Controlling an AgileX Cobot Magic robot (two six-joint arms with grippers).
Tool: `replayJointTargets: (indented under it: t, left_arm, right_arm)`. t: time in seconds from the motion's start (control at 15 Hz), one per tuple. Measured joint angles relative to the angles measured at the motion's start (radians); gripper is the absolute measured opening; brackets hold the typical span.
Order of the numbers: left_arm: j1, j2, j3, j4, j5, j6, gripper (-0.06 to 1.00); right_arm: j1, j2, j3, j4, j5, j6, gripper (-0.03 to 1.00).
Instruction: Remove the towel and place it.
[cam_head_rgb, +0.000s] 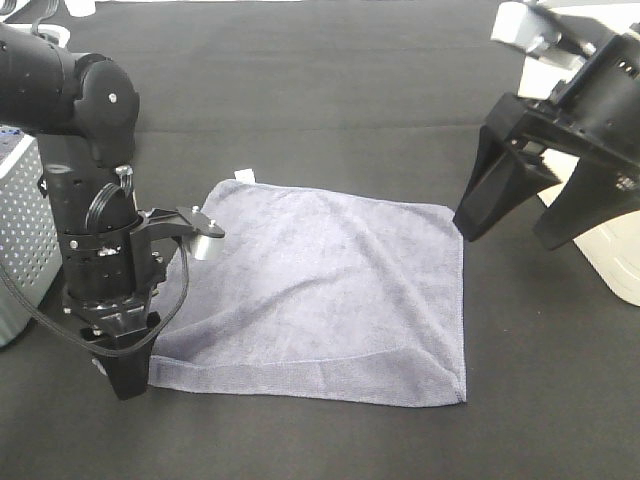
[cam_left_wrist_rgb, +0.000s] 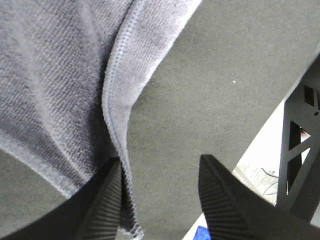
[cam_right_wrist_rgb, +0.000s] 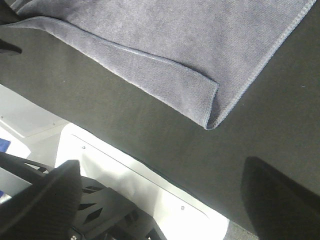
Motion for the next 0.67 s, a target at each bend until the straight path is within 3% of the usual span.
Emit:
replayJointTargets:
  t: [0.2,0.67]
  left_arm:
    - [0.0,0.026,0.0,0.054,0.031,0.0,0.45]
    - [0.0,0.032,0.072,0.068,0.039,-0.054,0.45]
  right_arm:
    - [0.0,-0.009,0.0,-0.004,0.012,0.0,0.83]
    - [0.0,-0.01,0.0,-0.007,0.014,0.0,0.83]
